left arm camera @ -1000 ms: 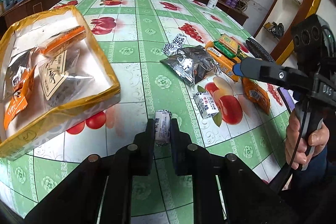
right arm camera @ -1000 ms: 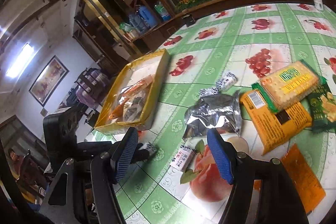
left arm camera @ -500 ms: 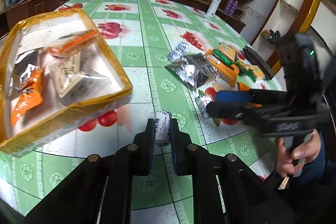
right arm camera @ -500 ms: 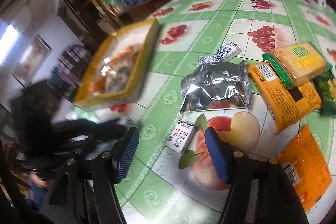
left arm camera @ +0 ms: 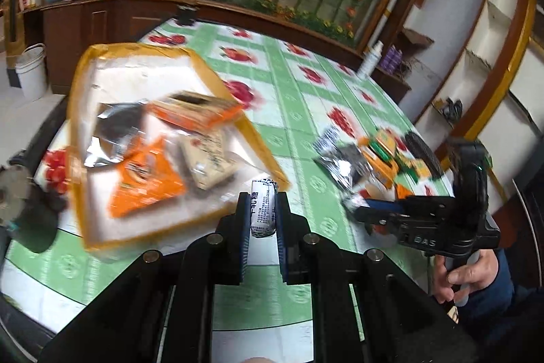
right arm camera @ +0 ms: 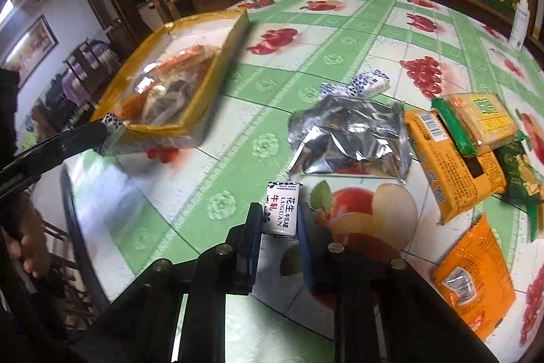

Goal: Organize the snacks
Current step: 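Carry both white candies over the yellow tray and open both tools to drop them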

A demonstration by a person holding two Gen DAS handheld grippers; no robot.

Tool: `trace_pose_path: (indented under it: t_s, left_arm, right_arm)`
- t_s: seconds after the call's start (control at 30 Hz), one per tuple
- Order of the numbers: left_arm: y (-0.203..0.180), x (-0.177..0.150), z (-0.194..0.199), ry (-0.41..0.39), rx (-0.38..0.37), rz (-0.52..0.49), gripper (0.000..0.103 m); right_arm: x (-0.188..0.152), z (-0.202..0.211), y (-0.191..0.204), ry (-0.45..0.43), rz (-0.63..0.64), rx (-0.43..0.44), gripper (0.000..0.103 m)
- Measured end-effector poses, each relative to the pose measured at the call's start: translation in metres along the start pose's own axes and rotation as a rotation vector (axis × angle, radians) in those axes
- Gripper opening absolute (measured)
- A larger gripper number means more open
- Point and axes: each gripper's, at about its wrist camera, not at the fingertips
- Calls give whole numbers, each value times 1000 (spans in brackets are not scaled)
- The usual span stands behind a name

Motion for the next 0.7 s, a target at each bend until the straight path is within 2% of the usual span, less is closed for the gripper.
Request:
trace_pose_path:
  t_s: [0.07,0.13,0.27,0.53,0.7]
  left_arm:
    - [11,5,6,-20,13,23,11]
    - [22,10,8,-35,32,43,11]
    - [41,16,5,-45,64,77,11]
    - [68,21,-9,-37,152,112,11]
    - [78,20,-16,-25,162,132,11]
  right_arm:
    - [5,4,3,-18,2,9,20]
    - [14,11,10,-52,8,67,20]
    - [30,18,33,-87,45,121,20]
    - [66,-9,98,-85,114,241,20]
    - [89,-32,120,-83,134,231,20]
Point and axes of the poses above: each gripper's, at about its wrist camera, not at the fingertips, and z roughly against the way its jaws point, y to its left, x to its top, and after that the axes turned 5 degrees about -x, right-handed
